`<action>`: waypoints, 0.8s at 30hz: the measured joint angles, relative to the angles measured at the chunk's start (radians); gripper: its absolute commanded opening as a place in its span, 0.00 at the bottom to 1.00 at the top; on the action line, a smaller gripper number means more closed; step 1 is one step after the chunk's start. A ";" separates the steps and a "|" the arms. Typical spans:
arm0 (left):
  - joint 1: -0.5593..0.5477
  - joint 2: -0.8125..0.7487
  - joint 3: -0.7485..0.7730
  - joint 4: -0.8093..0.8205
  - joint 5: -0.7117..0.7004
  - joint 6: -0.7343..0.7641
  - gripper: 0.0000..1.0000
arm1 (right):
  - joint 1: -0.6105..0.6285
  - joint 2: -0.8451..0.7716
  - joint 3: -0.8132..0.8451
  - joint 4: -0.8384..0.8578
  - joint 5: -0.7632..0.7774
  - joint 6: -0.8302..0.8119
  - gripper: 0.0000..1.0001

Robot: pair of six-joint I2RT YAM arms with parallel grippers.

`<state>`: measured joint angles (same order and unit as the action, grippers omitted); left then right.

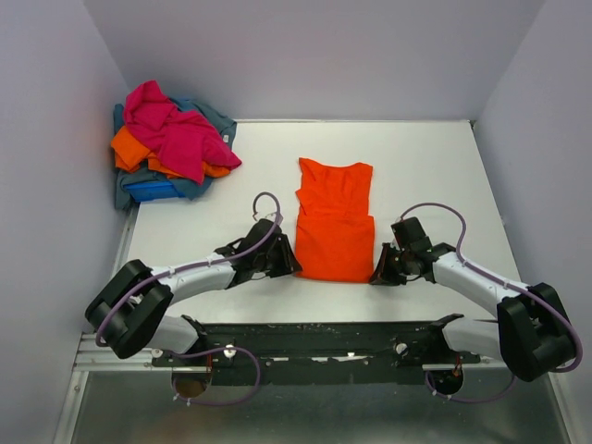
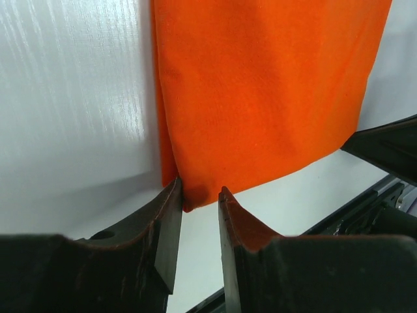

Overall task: Fold and stack the t-shirts
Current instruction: Grab one side of the 2/3 rectangular tshirt with both arms

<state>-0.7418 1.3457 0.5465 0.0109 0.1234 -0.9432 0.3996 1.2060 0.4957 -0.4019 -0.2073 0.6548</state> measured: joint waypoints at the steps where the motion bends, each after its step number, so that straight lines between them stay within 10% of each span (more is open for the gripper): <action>1: 0.000 0.012 0.011 0.002 0.000 0.000 0.34 | 0.000 0.000 0.000 0.000 0.000 -0.001 0.16; 24: -0.020 0.090 0.045 -0.052 -0.007 0.014 0.00 | 0.000 -0.079 0.010 -0.047 0.002 -0.023 0.01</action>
<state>-0.7616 1.4361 0.5919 -0.0410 0.1165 -0.9287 0.4000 1.1275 0.5060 -0.4484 -0.2054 0.6315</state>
